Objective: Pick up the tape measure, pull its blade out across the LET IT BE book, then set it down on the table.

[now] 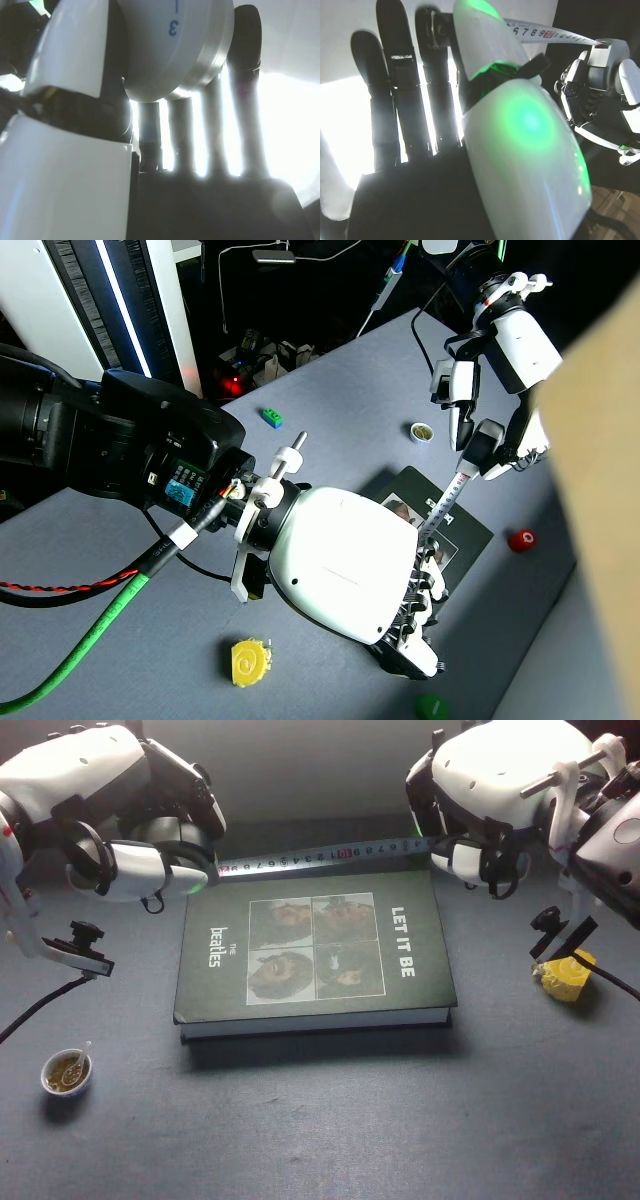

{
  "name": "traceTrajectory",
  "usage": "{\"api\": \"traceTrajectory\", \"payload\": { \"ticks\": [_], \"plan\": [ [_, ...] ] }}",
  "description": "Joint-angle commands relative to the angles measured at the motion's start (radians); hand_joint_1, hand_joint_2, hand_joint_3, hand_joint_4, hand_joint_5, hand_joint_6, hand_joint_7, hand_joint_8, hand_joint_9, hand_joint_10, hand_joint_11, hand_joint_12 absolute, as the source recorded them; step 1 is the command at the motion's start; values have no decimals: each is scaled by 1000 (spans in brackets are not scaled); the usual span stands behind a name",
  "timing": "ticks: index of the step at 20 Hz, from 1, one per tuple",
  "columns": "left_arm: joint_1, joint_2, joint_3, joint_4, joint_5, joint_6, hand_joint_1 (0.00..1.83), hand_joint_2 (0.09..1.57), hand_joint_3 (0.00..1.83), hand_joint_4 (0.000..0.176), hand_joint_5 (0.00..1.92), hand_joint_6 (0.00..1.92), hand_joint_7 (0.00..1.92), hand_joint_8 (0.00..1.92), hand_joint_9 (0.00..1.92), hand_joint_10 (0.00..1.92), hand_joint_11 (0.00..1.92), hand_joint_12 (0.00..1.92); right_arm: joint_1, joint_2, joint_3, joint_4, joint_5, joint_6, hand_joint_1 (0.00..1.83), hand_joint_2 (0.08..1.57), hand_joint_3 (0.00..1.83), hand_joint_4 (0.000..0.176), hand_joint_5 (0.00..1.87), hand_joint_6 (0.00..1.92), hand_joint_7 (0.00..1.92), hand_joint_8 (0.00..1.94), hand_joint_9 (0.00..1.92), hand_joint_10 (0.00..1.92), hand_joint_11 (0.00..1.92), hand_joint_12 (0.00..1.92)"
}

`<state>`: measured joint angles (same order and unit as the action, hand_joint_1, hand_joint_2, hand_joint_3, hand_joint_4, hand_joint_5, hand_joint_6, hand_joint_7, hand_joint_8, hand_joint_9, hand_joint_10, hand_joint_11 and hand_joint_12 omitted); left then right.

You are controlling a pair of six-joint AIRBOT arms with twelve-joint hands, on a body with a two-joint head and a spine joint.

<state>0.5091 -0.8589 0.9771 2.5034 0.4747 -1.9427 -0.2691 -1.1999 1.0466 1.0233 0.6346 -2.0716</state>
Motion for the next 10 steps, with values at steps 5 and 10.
{"api": "traceTrajectory", "payload": {
  "ticks": [5, 10],
  "plan": [
    [-7, -1, -1, 29, 128, -6, 1383, 1087, 0, 0, 1062, 636, 1095, 874, 870, 1269, 802, 1175, 0, 38, -18, -57, 71, 2, 1208, 1162, 0, 0, 770, 1300, 1027, 937, 874, 730, 608, 1361],
    [-4, 0, -1, 29, 128, -6, 1384, 1085, 0, 0, 1069, 631, 1098, 869, 872, 1262, 802, 1169, -10, 80, -43, -58, 69, 3, 1202, 1164, 1, 0, 776, 1295, 1007, 969, 863, 745, 604, 1368]
  ]
}}
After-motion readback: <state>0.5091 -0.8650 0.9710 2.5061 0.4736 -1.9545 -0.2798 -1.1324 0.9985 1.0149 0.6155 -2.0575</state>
